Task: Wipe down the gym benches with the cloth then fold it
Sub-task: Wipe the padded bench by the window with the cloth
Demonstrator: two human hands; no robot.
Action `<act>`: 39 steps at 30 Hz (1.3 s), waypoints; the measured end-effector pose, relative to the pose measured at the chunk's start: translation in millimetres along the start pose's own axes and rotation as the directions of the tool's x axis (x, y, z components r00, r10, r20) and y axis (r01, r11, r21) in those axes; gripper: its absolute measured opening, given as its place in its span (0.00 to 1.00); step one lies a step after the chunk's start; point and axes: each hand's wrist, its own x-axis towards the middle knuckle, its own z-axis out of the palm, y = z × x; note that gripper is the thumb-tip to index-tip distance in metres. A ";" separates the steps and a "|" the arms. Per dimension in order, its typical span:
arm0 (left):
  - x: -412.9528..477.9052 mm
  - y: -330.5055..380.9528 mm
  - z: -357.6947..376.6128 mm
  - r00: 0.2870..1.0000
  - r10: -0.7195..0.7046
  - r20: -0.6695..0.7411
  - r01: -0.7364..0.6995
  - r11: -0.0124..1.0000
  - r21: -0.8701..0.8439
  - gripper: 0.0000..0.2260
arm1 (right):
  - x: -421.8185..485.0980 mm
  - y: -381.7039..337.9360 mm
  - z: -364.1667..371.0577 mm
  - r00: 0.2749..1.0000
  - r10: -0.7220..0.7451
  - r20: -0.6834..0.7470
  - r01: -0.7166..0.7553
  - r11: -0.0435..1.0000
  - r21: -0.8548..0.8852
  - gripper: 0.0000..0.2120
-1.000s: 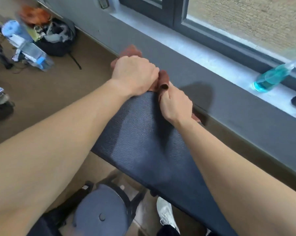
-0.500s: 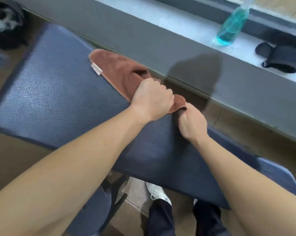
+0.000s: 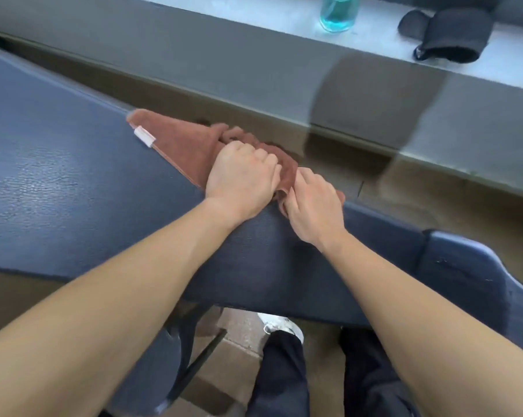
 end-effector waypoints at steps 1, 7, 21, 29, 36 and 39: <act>6.4 25.6 11.3 1.000 0.017 -0.009 -0.017 1.000 -0.023 0.16 | -11.1 26.8 2.0 0.999 0.037 0.030 -0.037 0.999 -0.011 0.10; 43.0 141.7 44.0 0.978 0.205 0.037 -0.200 0.974 -0.107 0.16 | -64.5 138.7 -0.2 0.958 0.257 0.129 -0.255 0.967 -0.032 0.24; 54.1 146.2 60.5 0.995 0.091 0.031 -0.092 0.995 0.042 0.17 | -54.4 136.2 20.5 0.973 0.227 -0.050 -0.221 0.969 0.107 0.17; 92.4 267.0 93.1 0.979 0.188 0.078 -0.181 0.980 -0.082 0.12 | -102.8 245.5 41.7 0.893 0.449 0.007 -0.443 0.878 0.182 0.18; 92.7 285.2 104.6 0.889 0.456 0.050 -0.451 0.889 -0.086 0.17 | -161.9 205.6 55.4 0.537 0.807 0.247 -0.764 0.340 0.549 0.23; 95.0 287.9 108.5 0.838 0.544 0.046 -0.540 0.838 -0.076 0.16 | -201.2 187.1 72.6 0.439 0.836 0.330 -0.788 0.182 0.588 0.23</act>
